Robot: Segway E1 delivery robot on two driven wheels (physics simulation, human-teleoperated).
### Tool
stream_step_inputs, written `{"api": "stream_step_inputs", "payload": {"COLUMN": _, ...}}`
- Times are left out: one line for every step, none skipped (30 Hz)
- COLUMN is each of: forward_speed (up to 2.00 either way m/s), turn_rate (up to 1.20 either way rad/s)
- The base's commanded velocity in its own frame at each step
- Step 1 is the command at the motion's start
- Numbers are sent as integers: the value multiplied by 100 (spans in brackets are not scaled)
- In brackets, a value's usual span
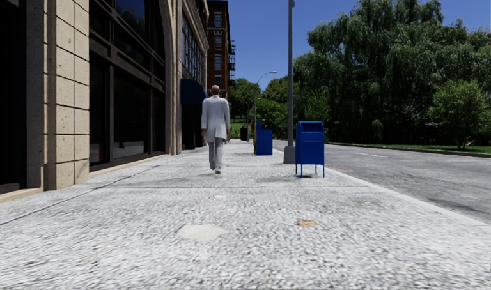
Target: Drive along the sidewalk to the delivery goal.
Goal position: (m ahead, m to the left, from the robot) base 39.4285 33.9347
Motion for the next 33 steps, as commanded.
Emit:
{"api": "stream_step_inputs", "payload": {"forward_speed": 200, "turn_rate": 0}}
{"api": "stream_step_inputs", "payload": {"forward_speed": 200, "turn_rate": 0}}
{"api": "stream_step_inputs", "payload": {"forward_speed": 200, "turn_rate": 0}}
{"api": "stream_step_inputs", "payload": {"forward_speed": 200, "turn_rate": 0}}
{"api": "stream_step_inputs", "payload": {"forward_speed": 200, "turn_rate": 0}}
{"api": "stream_step_inputs", "payload": {"forward_speed": 200, "turn_rate": 0}}
{"api": "stream_step_inputs", "payload": {"forward_speed": 200, "turn_rate": 0}}
{"api": "stream_step_inputs", "payload": {"forward_speed": 200, "turn_rate": 0}}
{"api": "stream_step_inputs", "payload": {"forward_speed": 200, "turn_rate": 0}}
{"api": "stream_step_inputs", "payload": {"forward_speed": 200, "turn_rate": 0}}
{"api": "stream_step_inputs", "payload": {"forward_speed": 200, "turn_rate": 0}}
{"api": "stream_step_inputs", "payload": {"forward_speed": 200, "turn_rate": 0}}
{"api": "stream_step_inputs", "payload": {"forward_speed": 200, "turn_rate": 0}}
{"api": "stream_step_inputs", "payload": {"forward_speed": 200, "turn_rate": 0}}
{"api": "stream_step_inputs", "payload": {"forward_speed": 200, "turn_rate": 0}}
{"api": "stream_step_inputs", "payload": {"forward_speed": 200, "turn_rate": 0}}
{"api": "stream_step_inputs", "payload": {"forward_speed": 200, "turn_rate": 0}}
{"api": "stream_step_inputs", "payload": {"forward_speed": 200, "turn_rate": 0}}
{"api": "stream_step_inputs", "payload": {"forward_speed": 200, "turn_rate": 0}}
{"api": "stream_step_inputs", "payload": {"forward_speed": 200, "turn_rate": 0}}
{"api": "stream_step_inputs", "payload": {"forward_speed": 200, "turn_rate": 0}}
{"api": "stream_step_inputs", "payload": {"forward_speed": 200, "turn_rate": 0}}
{"api": "stream_step_inputs", "payload": {"forward_speed": 200, "turn_rate": 0}}
{"api": "stream_step_inputs", "payload": {"forward_speed": 200, "turn_rate": 0}}
{"api": "stream_step_inputs", "payload": {"forward_speed": 200, "turn_rate": 0}}
{"api": "stream_step_inputs", "payload": {"forward_speed": 200, "turn_rate": 0}}
{"api": "stream_step_inputs", "payload": {"forward_speed": 200, "turn_rate": 0}}
{"api": "stream_step_inputs", "payload": {"forward_speed": 200, "turn_rate": 0}}
{"api": "stream_step_inputs", "payload": {"forward_speed": 200, "turn_rate": 0}}
{"api": "stream_step_inputs", "payload": {"forward_speed": 200, "turn_rate": 0}}
{"api": "stream_step_inputs", "payload": {"forward_speed": 200, "turn_rate": 0}}
{"api": "stream_step_inputs", "payload": {"forward_speed": 200, "turn_rate": 0}}
{"api": "stream_step_inputs", "payload": {"forward_speed": 200, "turn_rate": 0}}
